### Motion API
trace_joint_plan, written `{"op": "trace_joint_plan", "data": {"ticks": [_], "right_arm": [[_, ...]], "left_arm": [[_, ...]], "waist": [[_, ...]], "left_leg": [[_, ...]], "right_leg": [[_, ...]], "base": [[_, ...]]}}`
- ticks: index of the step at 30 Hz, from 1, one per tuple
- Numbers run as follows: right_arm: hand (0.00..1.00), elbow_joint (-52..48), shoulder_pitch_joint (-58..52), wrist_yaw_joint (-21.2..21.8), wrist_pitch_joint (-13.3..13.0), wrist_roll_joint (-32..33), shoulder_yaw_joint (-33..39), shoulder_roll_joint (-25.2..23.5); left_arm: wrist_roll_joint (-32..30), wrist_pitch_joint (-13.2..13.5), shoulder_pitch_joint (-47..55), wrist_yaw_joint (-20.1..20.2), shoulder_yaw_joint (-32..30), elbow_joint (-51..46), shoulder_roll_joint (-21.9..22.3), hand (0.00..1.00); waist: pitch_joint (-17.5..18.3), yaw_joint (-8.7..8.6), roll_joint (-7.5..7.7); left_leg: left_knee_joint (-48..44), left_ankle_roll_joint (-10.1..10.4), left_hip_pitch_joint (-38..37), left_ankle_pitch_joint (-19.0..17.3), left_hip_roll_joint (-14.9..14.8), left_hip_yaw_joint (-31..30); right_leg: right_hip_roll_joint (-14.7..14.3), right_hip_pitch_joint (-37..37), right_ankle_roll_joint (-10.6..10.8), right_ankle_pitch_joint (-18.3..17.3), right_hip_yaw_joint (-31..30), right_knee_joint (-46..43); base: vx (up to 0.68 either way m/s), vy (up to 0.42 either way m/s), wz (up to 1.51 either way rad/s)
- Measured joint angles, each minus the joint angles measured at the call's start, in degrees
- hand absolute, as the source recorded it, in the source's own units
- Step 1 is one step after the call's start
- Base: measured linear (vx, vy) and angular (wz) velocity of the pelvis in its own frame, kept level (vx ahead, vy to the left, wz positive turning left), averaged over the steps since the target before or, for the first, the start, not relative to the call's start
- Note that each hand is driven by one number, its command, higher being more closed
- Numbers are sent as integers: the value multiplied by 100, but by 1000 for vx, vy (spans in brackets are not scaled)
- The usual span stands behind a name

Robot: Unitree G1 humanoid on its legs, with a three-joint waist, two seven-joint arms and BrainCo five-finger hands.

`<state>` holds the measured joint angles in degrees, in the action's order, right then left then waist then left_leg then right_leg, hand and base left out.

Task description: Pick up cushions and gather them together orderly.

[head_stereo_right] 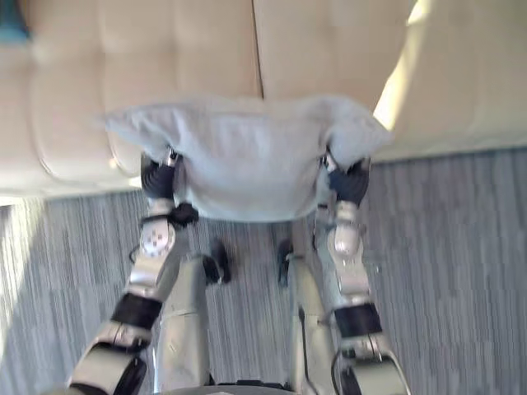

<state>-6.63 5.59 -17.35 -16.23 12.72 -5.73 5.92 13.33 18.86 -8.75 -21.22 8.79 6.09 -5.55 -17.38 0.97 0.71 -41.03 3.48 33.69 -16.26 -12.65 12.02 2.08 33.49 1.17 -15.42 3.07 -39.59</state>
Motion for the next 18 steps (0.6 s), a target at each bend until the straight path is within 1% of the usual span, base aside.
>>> {"op": "trace_joint_plan", "data": {"ticks": [2,4,5,7,9,11,12,13,14,15,16,17,18], "right_arm": [[100,-92,-329,233,-102,-5,-134,-6],[100,-7,-532,496,-120,-16,-215,20],[100,59,-551,547,-121,-44,-216,30],[100,396,-552,693,-105,-152,-218,88],[100,612,-553,777,-65,-162,-262,149],[100,709,-550,781,-60,-167,-358,204],[100,756,-537,781,-60,-179,-370,203],[100,793,-534,781,-60,-186,-373,206],[100,872,-534,781,-54,-198,-373,224],[100,970,-532,781,-44,-210,-373,250],[100,1010,-532,780,-33,-213,-372,265],[100,1055,-531,781,-8,-232,-375,285],[100,1097,-538,781,33,-287,-395,364]], "left_arm": [[0,29,481,98,4,-5,17,100],[-2,26,977,255,16,-4,14,100],[-2,25,1069,280,17,-4,13,100],[-8,18,1330,381,21,-4,13,100],[-9,15,1503,389,20,-5,9,100],[-9,10,1595,394,20,-5,-18,100],[-9,7,1641,422,20,-6,-37,100],[-9,0,1664,446,20,-6,-40,100],[-18,-54,1687,476,22,-6,-40,100],[-57,-117,1692,491,32,-5,-59,100],[-62,-125,1705,497,53,-5,-72,100],[-84,-131,1748,497,74,-6,-106,100],[-179,-145,1777,496,84,-7,-174,100]], "waist": [[268,-8,-6],[528,-21,-30],[582,-22,-32],[679,-2,-81],[699,0,-83],[706,-3,-74],[706,0,-76],[706,3,-76],[705,-2,-75],[694,-20,-45],[694,-23,-39],[690,-23,-32],[695,-71,-73]], "left_leg": [[466,29,-558,64,107,77],[1118,38,-1129,226,291,116],[1263,21,-1244,293,327,146],[1696,7,-1647,411,444,169],[1891,4,-1954,418,494,208],[1933,-13,-2130,400,546,225],[1918,-71,-2216,336,567,228],[1902,-71,-2272,273,573,229],[1882,-47,-2437,84,576,230],[1841,-59,-2619,-55,593,248],[1818,-96,-2729,-145,629,249],[1866,-205,-2981,-316,706,249],[1924,-235,-3168,-376,721,227]], "right_leg": [[19,-522,46,68,-25,437],[69,-1038,96,214,-47,1046],[85,-1146,101,257,-47,1193],[79,-1604,124,438,-67,1678],[85,-1886,157,474,-150,1876],[111,-1989,171,482,-213,1852],[118,-1961,185,476,-280,1676],[117,-1914,209,462,-318,1498],[125,-1779,294,412,-342,955],[205,-1630,320,404,-351,310],[244,-1568,385,444,-342,-11],[371,-1310,450,698,-324,-736],[401,-1116,382,597,-274,-1087]], "base": [[220,32,-3],[202,46,2],[239,45,2],[236,51,-5],[141,55,-14],[106,57,-26],[82,58,-30],[70,74,-30],[60,77,-21],[51,65,-15],[61,63,-13],[75,57,-4],[129,73,-2]]}}
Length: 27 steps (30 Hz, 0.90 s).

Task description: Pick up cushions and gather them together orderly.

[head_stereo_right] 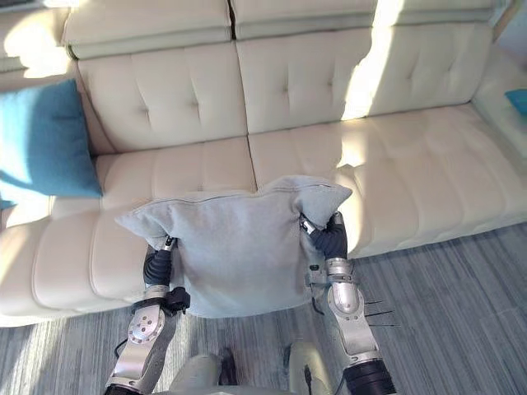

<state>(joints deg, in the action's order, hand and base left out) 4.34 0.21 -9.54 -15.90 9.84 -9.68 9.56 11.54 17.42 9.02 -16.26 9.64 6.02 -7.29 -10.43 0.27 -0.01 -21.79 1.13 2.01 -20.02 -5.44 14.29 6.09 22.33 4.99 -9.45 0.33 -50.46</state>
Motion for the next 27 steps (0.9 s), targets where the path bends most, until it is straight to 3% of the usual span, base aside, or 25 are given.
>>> {"op": "trace_joint_plan", "data": {"ticks": [1,2,4,5,6,7,9,11,12,13,15,16,17,18,19,20,21,27], "right_arm": [[100,-1,8,4,11,-88,-41,58],[100,-5,9,24,11,-99,-59,84],[100,-4,3,79,40,-99,-65,131],[100,-4,-9,88,68,-99,-65,169],[100,-3,-39,89,85,-98,-63,206],[100,-3,-61,88,105,-98,-23,353],[100,-3,-70,88,173,-96,44,377],[100,-3,-110,89,177,-98,135,401],[100,-3,-144,89,178,-98,187,405],[100,-17,-231,85,176,-94,239,397],[100,-78,-259,84,140,-93,288,394],[100,-133,-244,84,106,-93,324,399],[100,-128,-165,83,78,-95,323,397],[100,-127,-151,83,78,-96,324,405],[100,-119,-153,83,78,-102,331,466],[100,-35,-153,82,113,-102,356,408],[100,-32,-210,84,139,-118,409,258],[100,-32,143,59,156,-149,426,129]], "left_arm": [[-7,-1,-15,-2,-1,-9,-61,100],[-7,-1,-28,-2,-1,-25,-88,100],[-7,-3,-29,-2,2,-50,-138,100],[-7,-11,-29,-2,55,-50,-224,100],[-9,-38,-30,-2,151,-35,-287,100],[-10,-76,-37,-2,257,-1,-201,100],[-40,-75,-43,13,349,21,-199,100],[-87,-75,-224,130,349,243,-156,100],[-90,-76,-281,179,348,381,-113,100],[-91,-76,-266,269,360,482,-64,100],[-91,-75,-243,353,371,495,-12,100],[-92,-70,-257,385,367,490,-5,100],[-92,-71,-289,389,365,483,-34,100],[-93,-71,-291,389,366,479,-32,100],[-95,-71,-288,390,372,470,23,100],[-97,-79,-316,389,365,495,-30,100],[-99,-79,-320,389,369,490,-112,100],[-102,-78,-485,361,369,354,-215,100]], "waist": [[29,-29,-3],[34,-34,4],[54,-112,39],[94,-213,108],[109,-276,131],[127,-268,-93],[141,-247,-185],[151,-254,-234],[140,-231,-235],[135,-208,-246],[141,-158,-256],[168,-109,-291],[178,-89,-314],[182,-93,-360],[215,-98,-545],[216,-76,-496],[221,-94,-396],[225,-93,-342]], "left_leg": [[102,6,-81,-39,8,-13],[165,9,-114,-40,12,-43],[377,23,-189,-34,35,-229],[437,187,-219,-42,90,-379],[404,361,-298,-106,147,-583],[379,456,-338,-98,13,-676],[204,623,-267,165,-146,-831],[-1254,833,427,564,-369,-992],[-2019,794,777,868,-514,-919],[-2659,637,1021,755,-708,-685],[-2664,405,1194,612,-755,-428],[-2366,271,1383,531,-746,-324],[-1276,209,1443,563,-630,-234],[-682,202,1419,812,-618,-204],[97,294,1424,1553,-685,-184],[303,354,1300,1439,-642,-173],[592,295,1216,1554,-456,-99],[1388,147,920,1826,-77,280]], "right_leg": [[-5,165,-115,-266,71,366],[-20,247,-132,-267,114,688],[-148,330,-69,74,99,2114],[-185,249,-92,553,13,3152],[-189,177,-193,1466,-161,3393],[-269,209,-260,1359,-43,3164],[-330,199,-390,1061,107,2953],[-411,-166,-526,969,356,3244],[-418,-451,-536,969,419,3489],[-423,-930,-547,977,479,3825],[-381,-1270,-547,979,481,4113],[-342,-1334,-531,989,469,4240],[-284,-1289,-478,1021,420,4276],[-290,-1271,-467,1025,421,4288],[-444,-1275,-376,1025,395,4360],[-441,-1271,-273,1061,312,4455],[-285,-1241,-222,1100,259,4529],[-12,-1208,-56,1324,-74,4953]], "base": [[162,40,10],[225,-3,21],[263,-64,49],[377,-157,81],[397,-162,77],[341,-120,44],[365,-116,26],[447,-192,43],[428,-140,34],[341,-79,22],[248,-1,4],[218,90,-14],[147,106,-16],[168,154,-18],[113,133,-21],[154,186,-14],[111,149,-7],[40,97,-18]]}}
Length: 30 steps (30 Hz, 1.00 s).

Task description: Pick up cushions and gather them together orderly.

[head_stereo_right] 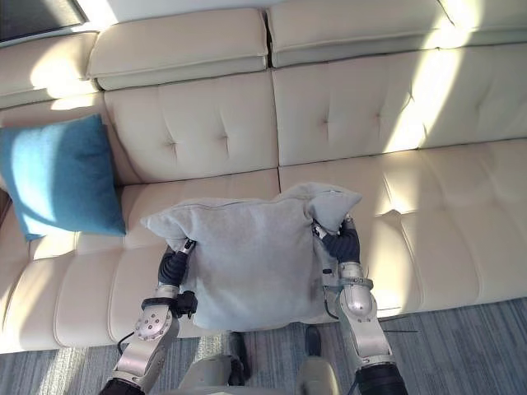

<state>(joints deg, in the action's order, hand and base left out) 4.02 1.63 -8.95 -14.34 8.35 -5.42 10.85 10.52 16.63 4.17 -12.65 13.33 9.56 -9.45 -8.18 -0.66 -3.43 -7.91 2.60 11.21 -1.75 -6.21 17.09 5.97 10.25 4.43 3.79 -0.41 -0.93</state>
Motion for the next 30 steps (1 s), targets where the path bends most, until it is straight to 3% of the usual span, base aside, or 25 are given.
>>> {"op": "trace_joint_plan", "data": {"ticks": [4,6,12,15,23,24,30], "right_arm": [[100,282,1095,-360,-7,-31,1,-57],[100,785,2195,-755,-19,-219,64,-46],[100,1935,5061,-1522,-2,-705,341,177],[100,2238,6077,-1877,3,-913,576,262],[100,3676,7860,-2363,123,-1120,992,318],[0,3765,7924,-2363,125,-1118,992,321],[0,4106,8191,-2367,173,-1060,1007,371]], "left_arm": [[-21,1,-769,-287,-7,5,-71,100],[-72,1,-1661,-605,-15,130,-189,100],[-410,0,-4613,-1616,-417,1382,-583,100],[-578,0,-5956,-1906,-532,1991,-767,100],[-665,-15,-8089,-2108,-739,3550,-1128,100],[-652,-14,-8137,-2106,-739,3598,-1156,0],[-670,-129,-8421,-2058,-936,4076,-1231,0]], "waist": [[-42,-17,67],[-112,-31,161],[-706,-1,214],[-1047,-8,206],[-1526,-18,191],[-1541,-19,192],[-1675,10,181]], "left_leg": [[227,3,255,172,25,104],[334,-12,620,379,30,116],[412,-11,1251,782,-12,-49],[618,-41,1490,1035,11,-169],[1236,-67,2110,1629,47,-289],[1246,-69,2169,1638,47,-285],[1234,-73,2665,1650,56,-277]], "right_leg": [[-22,368,-48,212,-149,132],[-46,753,-83,402,-167,206],[-113,1302,-124,722,-62,291],[-156,1567,-158,798,41,269],[-186,2457,-194,923,200,158],[-187,2528,-194,930,196,151],[-179,3057,-191,936,185,88]], "base": [[-55,16,-19],[-115,-24,-3],[-144,-47,12],[-114,-32,18],[-77,-13,9],[0,0,0],[13,46,0]]}}
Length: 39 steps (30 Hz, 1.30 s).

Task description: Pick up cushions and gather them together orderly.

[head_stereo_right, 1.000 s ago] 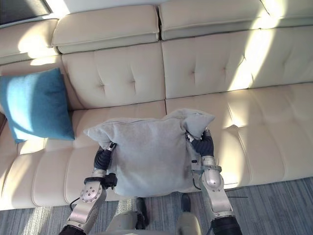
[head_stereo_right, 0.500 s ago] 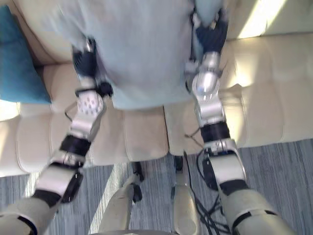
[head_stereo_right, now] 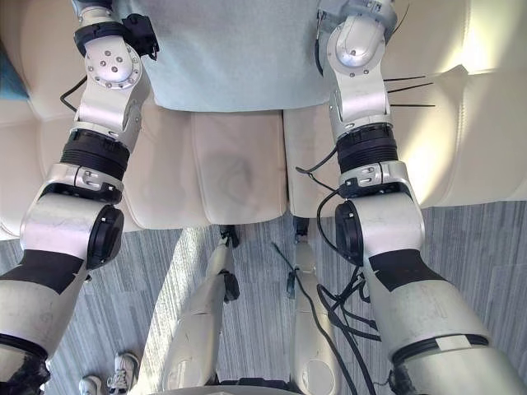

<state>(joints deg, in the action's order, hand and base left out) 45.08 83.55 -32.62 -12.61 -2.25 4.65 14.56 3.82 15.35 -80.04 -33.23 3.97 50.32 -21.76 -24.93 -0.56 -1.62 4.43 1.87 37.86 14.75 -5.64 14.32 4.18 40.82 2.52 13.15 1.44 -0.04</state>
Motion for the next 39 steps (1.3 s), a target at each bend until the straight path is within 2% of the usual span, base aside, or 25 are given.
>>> {"op": "trace_joint_plan", "data": {"ticks": [10,12,15,17,20,23,24,26,28,29,30,31,33,34,37,39], "right_arm": [[0,-595,156,35,-85,219,-1,419],[0,-648,140,95,-113,291,-16,627],[0,-950,-97,427,-190,741,-32,1074],[0,-1238,-509,730,-248,1169,-59,1445],[0,-1796,-1157,1054,-277,1597,-134,1722],[0,-2581,-2232,1395,-329,1834,-253,1863],[0,-3042,-3039,1638,-360,1855,-361,1931],[0,-3396,-4066,1900,-451,1852,-502,1892],[0,-3493,-5069,2169,-457,1788,-554,1575],[0,-3492,-5748,2304,-452,1737,-587,1267],[0,-3490,-6038,2350,-450,1727,-630,1140],[0,-3454,-6713,2515,-445,1563,-652,827],[0,-3099,-7361,2680,-433,1261,-690,490],[0,-2542,-7755,2810,-404,1033,-692,254],[0,-979,-8305,2997,-247,676,-584,-183],[0,-302,-8495,3046,-186,528,-453,-268]], "left_arm": [[-232,7,-308,73,-253,-156,-100,0],[-219,7,-302,120,-362,-252,-212,0],[55,95,-50,300,-498,-688,-641,0],[287,144,457,454,-764,-928,-975,0],[478,148,1290,630,-1169,-1122,-1168,0],[706,149,2588,884,-1306,-1661,-1149,0],[702,162,3413,1083,-1298,-2061,-998,0],[692,232,4336,1271,-1131,-2416,-659,0],[664,276,5269,1531,-855,-2586,-155,0],[646,284,5869,1712,-605,-2624,239,0],[629,283,6154,1785,-502,-2620,405,0],[612,279,6795,2005,-322,-2574,830,0],[534,271,7370,2259,-134,-2252,1173,0],[462,252,7711,2445,-102,-1810,1337,0],[297,201,8143,2637,-239,-648,1476,0],[172,115,8324,2734,-303,-202,1474,0]], "waist": [[-23,124,6],[-23,125,7],[-23,134,7],[-23,138,7],[-22,150,9],[-19,151,14],[-14,152,23],[-11,171,25],[-6,166,26],[22,169,29],[55,167,30],[190,155,40],[372,158,36],[622,157,31],[1092,145,28],[1308,144,4]], "left_leg": [[-80,35,439,22,-81,86],[-138,37,432,20,-124,139],[-208,39,411,17,-145,143],[-261,42,345,11,-158,149],[-259,128,209,-62,-207,222],[-266,119,-38,-68,-258,268],[-344,118,-183,-140,-292,278],[-540,123,-358,-296,-337,276],[-714,117,-618,-455,-346,261],[-818,126,-812,-629,-344,262],[-871,128,-875,-691,-347,262],[-940,128,-1026,-789,-345,270],[-928,136,-1293,-852,-338,264],[-908,174,-1489,-863,-328,234],[-652,224,-2158,-898,-291,141],[-458,227,-2461,-903,-251,128]], "right_leg": [[-15,536,0,-3,-60,-230],[-15,552,0,-4,-72,-319],[-23,557,-11,-34,-77,-435],[-20,554,-32,-152,-72,-631],[-53,515,-45,-285,-103,-821],[-107,275,-65,-323,-129,-820],[-125,101,-90,-368,-126,-826],[-136,-159,-91,-451,-113,-841],[-133,-481,-91,-581,-92,-897],[-127,-701,-82,-700,-84,-942],[-123,-768,-80,-744,-82,-978],[-109,-914,-73,-856,-80,-1054],[-106,-1168,-54,-979,-75,-1079],[-98,-1363,-42,-1063,-25,-1078],[-104,-2003,30,-1255,37,-967],[-105,-2291,42,-1263,45,-808]], "base": [[26,76,-4],[-24,60,-3],[-43,29,0],[-66,7,3],[-79,-14,-3],[-56,-35,-6],[-28,-49,-3],[0,-60,-1],[33,-55,1],[40,-38,0],[90,-49,0],[94,-35,0],[121,-37,3],[148,-42,9],[119,-26,11],[96,-9,1]]}}
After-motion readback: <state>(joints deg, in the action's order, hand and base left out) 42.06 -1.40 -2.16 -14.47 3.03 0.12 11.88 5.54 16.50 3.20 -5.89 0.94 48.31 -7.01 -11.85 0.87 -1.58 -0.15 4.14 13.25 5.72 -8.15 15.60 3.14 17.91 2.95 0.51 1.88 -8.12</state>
